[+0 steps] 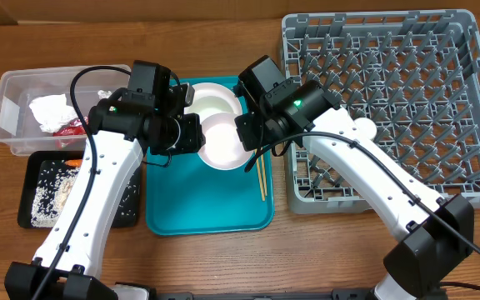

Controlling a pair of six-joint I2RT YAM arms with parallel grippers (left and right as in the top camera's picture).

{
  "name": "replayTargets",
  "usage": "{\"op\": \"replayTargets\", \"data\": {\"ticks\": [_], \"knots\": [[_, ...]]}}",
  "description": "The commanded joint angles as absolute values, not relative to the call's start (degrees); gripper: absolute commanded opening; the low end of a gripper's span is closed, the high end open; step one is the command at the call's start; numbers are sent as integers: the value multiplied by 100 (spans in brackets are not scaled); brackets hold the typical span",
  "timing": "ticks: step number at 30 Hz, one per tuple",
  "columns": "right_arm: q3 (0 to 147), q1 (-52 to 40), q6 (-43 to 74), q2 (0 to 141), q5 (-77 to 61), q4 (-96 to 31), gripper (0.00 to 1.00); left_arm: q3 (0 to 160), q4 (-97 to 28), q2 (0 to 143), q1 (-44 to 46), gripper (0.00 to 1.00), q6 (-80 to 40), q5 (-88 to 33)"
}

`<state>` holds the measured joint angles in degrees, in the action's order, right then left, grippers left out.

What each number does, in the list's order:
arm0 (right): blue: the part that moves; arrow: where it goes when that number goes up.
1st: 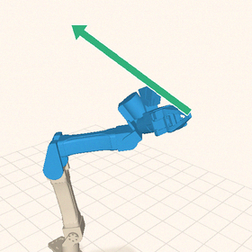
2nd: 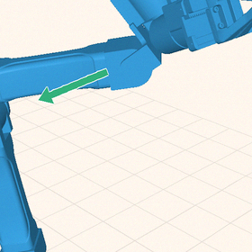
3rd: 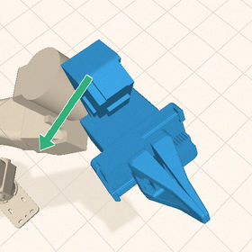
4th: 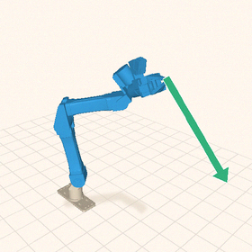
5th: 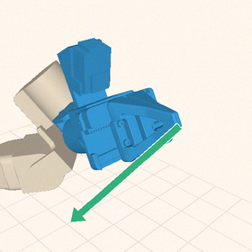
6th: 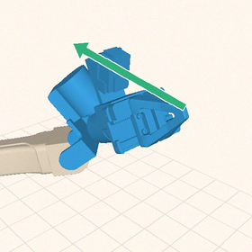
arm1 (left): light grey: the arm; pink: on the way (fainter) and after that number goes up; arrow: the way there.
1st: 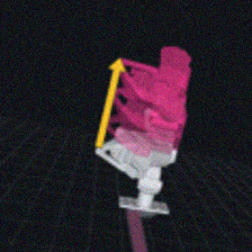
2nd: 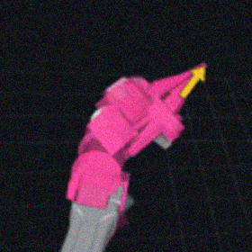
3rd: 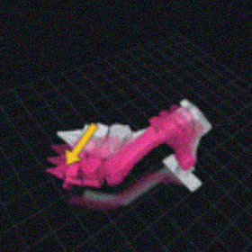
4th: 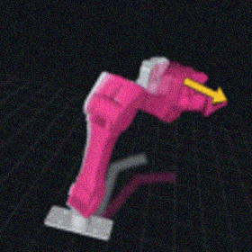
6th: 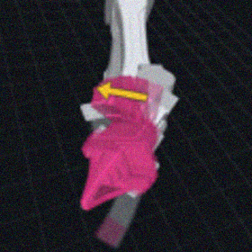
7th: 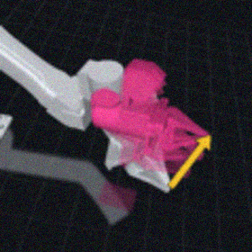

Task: Sort waste into correct bins and load items into the dishwasher
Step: 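Grasp the bowl with the right gripper and lift it toward the rack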

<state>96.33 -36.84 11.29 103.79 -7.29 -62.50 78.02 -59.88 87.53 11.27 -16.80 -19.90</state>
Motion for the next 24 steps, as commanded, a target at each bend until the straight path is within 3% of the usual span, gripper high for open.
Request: {"op": "replayTargets", "data": {"ticks": [1,4,6,12,21,24], "knots": [[9671,-3717,1070,10300,-969,-6222,4,7891,-5929,8759,1133,40,-1693,-1916],[9671,-3717,1070,10300,-969,-6215,4,7891,-5902,8759,1133,65,-1691,-1914],[9671,-3717,1068,10300,-967,-6187,4,7891,-5870,8759,1127,74,-1691,-1914],[9671,-3653,1031,10300,-775,-5942,4,7915,-5704,8757,1127,78,-1678,-1918],[9671,-3253,1052,10300,808,-5579,4,8256,-5461,8757,1127,82,-1546,-2270],[9668,-3061,1061,10300,836,-5266,4,8318,-5284,8757,1127,92,-1522,-2567]]}}
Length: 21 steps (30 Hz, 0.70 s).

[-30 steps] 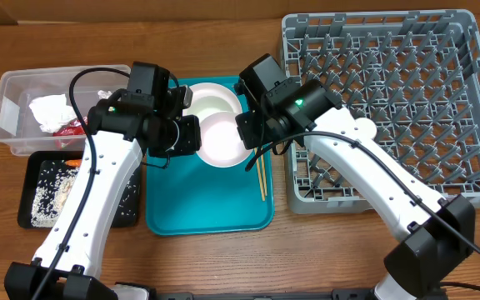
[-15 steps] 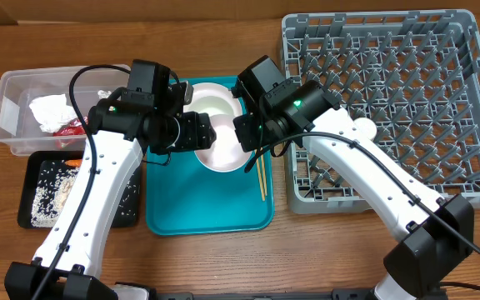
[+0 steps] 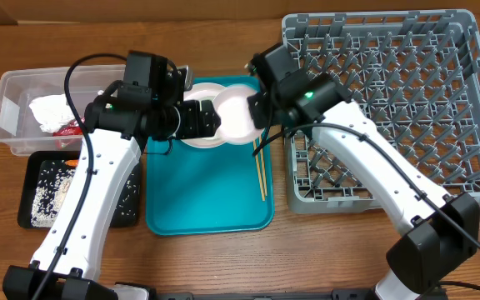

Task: Sort waste into correct bins and load items into the dishwasher
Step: 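Grasp the bowl with the right gripper and lift it toward the rack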

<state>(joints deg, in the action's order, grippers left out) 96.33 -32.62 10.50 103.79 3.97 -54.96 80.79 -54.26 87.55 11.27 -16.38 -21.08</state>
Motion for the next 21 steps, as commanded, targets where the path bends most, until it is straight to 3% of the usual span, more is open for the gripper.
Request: {"op": "replayTargets", "data": {"ticks": [1,3,21], "knots": [[9668,-2989,1094,10300,836,-5133,4,8320,-5207,8757,1127,95,-1522,-2659],[9671,-2877,1116,10300,838,-4893,4,8320,-5135,8757,1127,100,-1525,-2703],[9668,-2268,552,10353,3216,-2714,4,8315,-5137,8759,1127,100,-1522,-2641]]}}
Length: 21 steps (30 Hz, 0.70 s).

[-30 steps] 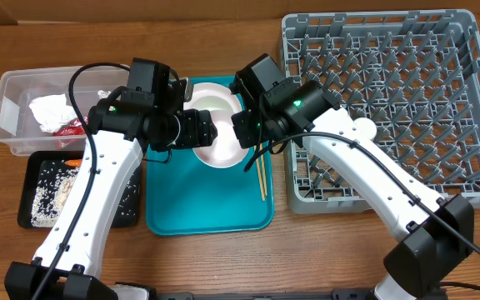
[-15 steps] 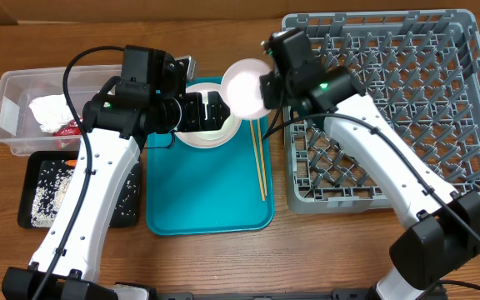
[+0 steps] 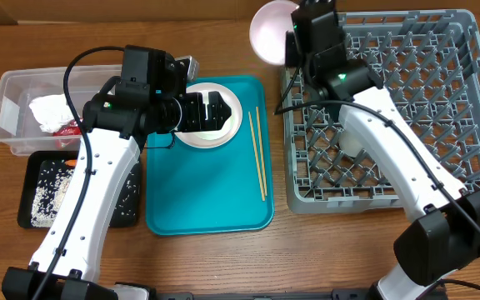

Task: Sort waste into correct bins and load items into the dishwasher
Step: 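Grasp the bowl with the right gripper and lift it toward the rack, then carry the pink bowl to the rack's back-left corner with the right gripper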

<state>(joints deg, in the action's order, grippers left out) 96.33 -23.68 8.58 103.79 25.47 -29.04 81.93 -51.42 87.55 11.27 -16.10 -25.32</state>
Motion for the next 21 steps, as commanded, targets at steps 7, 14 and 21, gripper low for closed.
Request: {"op": "replayTargets", "data": {"ticks": [7,14,21], "knots": [[9671,-1968,-609,10748,3774,-2104,4,8315,-5137,8759,1127,100,-1522,-2641],[9668,-1577,-1706,11522,5162,-915,4,8315,-5137,8759,1127,100,-1522,-2641],[9671,-1404,-2751,11948,5662,-307,4,8315,-5137,8759,1127,100,-1525,-2641]]}}
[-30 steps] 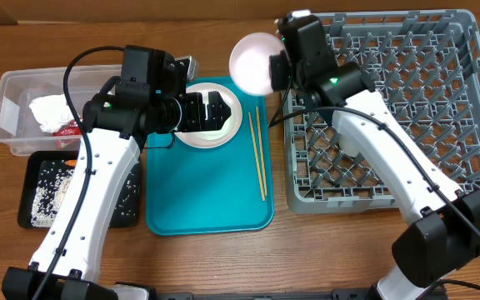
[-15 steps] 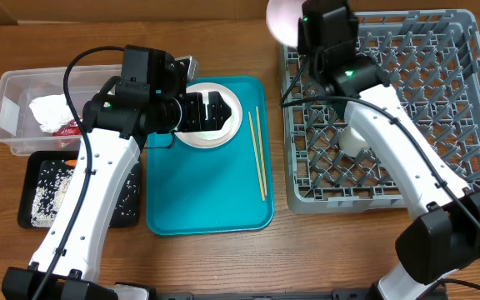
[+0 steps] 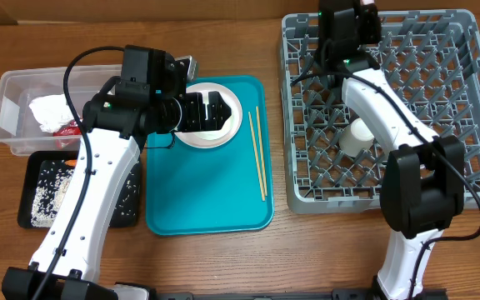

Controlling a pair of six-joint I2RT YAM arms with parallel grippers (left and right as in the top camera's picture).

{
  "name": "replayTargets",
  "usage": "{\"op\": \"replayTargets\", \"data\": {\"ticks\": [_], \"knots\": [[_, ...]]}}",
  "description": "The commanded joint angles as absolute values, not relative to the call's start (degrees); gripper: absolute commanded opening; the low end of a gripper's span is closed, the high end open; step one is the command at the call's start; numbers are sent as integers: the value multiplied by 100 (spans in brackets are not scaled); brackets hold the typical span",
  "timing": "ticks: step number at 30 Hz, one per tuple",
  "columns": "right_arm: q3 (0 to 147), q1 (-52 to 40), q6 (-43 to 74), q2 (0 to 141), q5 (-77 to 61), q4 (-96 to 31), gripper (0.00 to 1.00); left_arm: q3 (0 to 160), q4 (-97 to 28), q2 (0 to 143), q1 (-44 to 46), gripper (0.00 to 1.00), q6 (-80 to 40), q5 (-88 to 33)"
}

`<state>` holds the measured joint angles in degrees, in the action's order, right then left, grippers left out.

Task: Sort waste into correct bins and load items into the dishwasher
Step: 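Carry the pink bowl to the rack's back-left corner with the right gripper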

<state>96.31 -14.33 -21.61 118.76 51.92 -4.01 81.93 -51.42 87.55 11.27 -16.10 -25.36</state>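
Observation:
A white plate (image 3: pixel 230 125) lies at the back of the teal tray (image 3: pixel 207 204). My left gripper (image 3: pixel 205 112) sits low over it and covers most of it; how its fingers stand is unclear. Two wooden chopsticks (image 3: pixel 257 158) lie along the tray's right side. My right gripper (image 3: pixel 341 18) is at the far left of the grey dish rack (image 3: pixel 440 92). Its fingers are hidden under the wrist, and no bowl shows there. A white cup (image 3: pixel 356 137) stands in the rack.
To the left, a clear bin (image 3: pixel 11 92) holds crumpled white paper (image 3: pixel 50 110) and a red wrapper. In front of it a black tray (image 3: pixel 38 212) holds scattered rice. The right arm stretches over the rack's left half.
The right gripper, then left of the rack's back corner with a white bowl in it, is now over the rack's far edge, and the bowl no longer shows. The left arm has not moved.
Both grippers were at a white bowl resting against the plate on the tray. Then the right gripper held the bowl above the plate while the left stayed at the plate. The bowl was later beyond the rack's back left corner, and is now out of sight.

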Motion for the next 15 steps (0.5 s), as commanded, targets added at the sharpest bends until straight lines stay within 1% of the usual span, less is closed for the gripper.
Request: {"op": "replayTargets", "data": {"ticks": [1,5,8,15], "knots": [[9671,-1404,-2751,11968,5688,-318,4,8315,-5137,8759,1127,100,-1522,-2641],[9671,-1406,-2753,12038,5734,-425,4,8315,-5137,8759,1127,100,-1522,-2641],[9668,-1406,-2735,12062,5739,-821,4,8315,-5137,8759,1127,100,-1522,-2641],[9668,-1413,-2707,12252,5736,-777,4,8315,-5137,8759,1127,100,-1525,-2641]]}}
